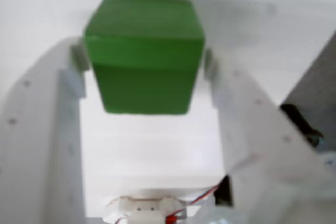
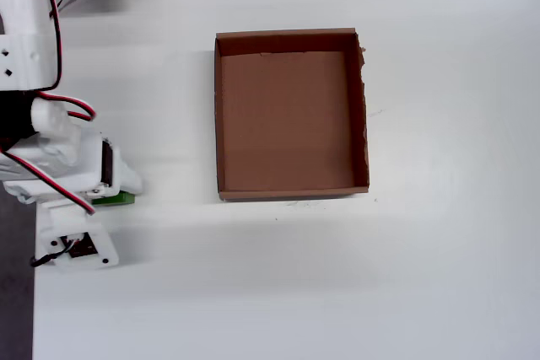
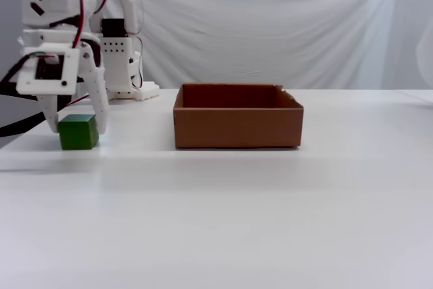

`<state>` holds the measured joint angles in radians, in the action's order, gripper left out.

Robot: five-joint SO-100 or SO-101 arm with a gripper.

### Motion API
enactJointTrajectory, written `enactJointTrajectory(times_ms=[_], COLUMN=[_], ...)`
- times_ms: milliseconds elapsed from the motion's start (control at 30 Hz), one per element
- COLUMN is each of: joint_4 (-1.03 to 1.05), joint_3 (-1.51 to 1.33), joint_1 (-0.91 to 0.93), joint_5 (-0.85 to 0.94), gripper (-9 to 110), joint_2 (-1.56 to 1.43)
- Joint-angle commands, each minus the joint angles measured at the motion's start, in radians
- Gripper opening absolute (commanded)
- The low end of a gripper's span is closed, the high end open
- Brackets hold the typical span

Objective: Grasp a green cube and put it in a box.

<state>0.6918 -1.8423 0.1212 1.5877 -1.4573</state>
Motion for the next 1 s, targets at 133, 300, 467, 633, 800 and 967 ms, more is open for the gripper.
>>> enactJointTrajectory(times_ms=[133,300,467,633,800,967], joint_4=[-0.008,-0.011,-0.029,-0.031,-0.018,0.040], joint_3=[-0.003,-0.006,-0.017,-0.021,-0.012,0.041], joint_1=[-0.021,-0.026,-0.037,-0.041,-0.041,-0.038], joint_5=[-0.003,-0.006,-0.029,-0.035,-0.043,-0.049], gripper=[21,20,18,16,16,15], joint_2=[-0.014,-0.014,-0.014,-0.014,-0.014,-0.012])
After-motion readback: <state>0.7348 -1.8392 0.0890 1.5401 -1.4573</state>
